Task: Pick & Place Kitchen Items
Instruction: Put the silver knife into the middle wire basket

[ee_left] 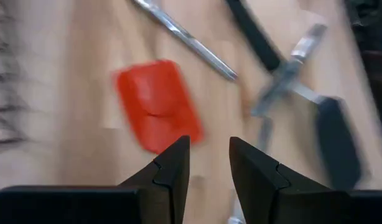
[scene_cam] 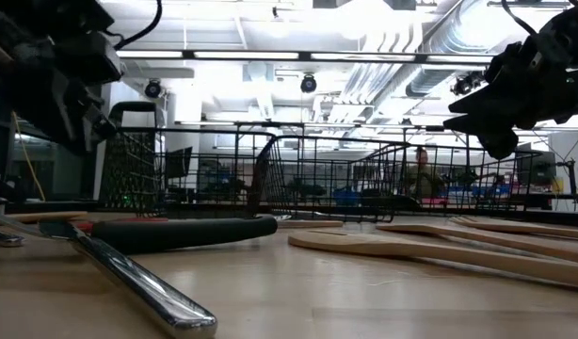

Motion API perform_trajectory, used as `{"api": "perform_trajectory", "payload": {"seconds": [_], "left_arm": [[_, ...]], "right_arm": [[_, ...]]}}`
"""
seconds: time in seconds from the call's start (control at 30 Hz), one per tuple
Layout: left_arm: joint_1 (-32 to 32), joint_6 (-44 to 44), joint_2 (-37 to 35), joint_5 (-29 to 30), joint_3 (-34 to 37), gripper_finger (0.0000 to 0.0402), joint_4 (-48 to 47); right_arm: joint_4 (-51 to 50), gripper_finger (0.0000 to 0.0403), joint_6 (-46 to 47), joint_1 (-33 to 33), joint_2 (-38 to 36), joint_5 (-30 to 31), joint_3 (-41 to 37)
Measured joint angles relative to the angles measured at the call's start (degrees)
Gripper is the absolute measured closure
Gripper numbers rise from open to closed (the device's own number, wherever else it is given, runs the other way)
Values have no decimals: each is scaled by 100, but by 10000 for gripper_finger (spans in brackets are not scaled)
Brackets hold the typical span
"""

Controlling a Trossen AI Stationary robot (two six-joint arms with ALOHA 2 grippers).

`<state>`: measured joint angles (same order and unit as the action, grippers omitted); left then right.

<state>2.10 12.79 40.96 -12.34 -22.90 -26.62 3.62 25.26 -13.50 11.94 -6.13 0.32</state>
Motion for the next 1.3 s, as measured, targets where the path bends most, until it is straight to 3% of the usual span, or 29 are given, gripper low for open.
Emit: {"api": "perform_trajectory", "payload": {"seconds": [0.07,0.23,0.57,0.93,1.07,1.3], "left_arm": [[44,171,68,248,-143,290,-117],[336,194,92,160,-585,290,-584],[1838,392,175,134,-1150,291,-1071],[3073,702,1661,971,-1154,290,-1125],[3144,664,2293,972,-1154,268,-1217],[3131,226,3080,1270,-1187,193,-1258]], "right_arm": [[-1,252,0,-1,0,2,0],[-2,252,-2,0,0,2,0],[0,252,-2,0,0,2,0],[0,252,-2,0,0,2,0],[0,252,-3,0,0,0,0],[0,252,-3,0,0,0,0]]}}
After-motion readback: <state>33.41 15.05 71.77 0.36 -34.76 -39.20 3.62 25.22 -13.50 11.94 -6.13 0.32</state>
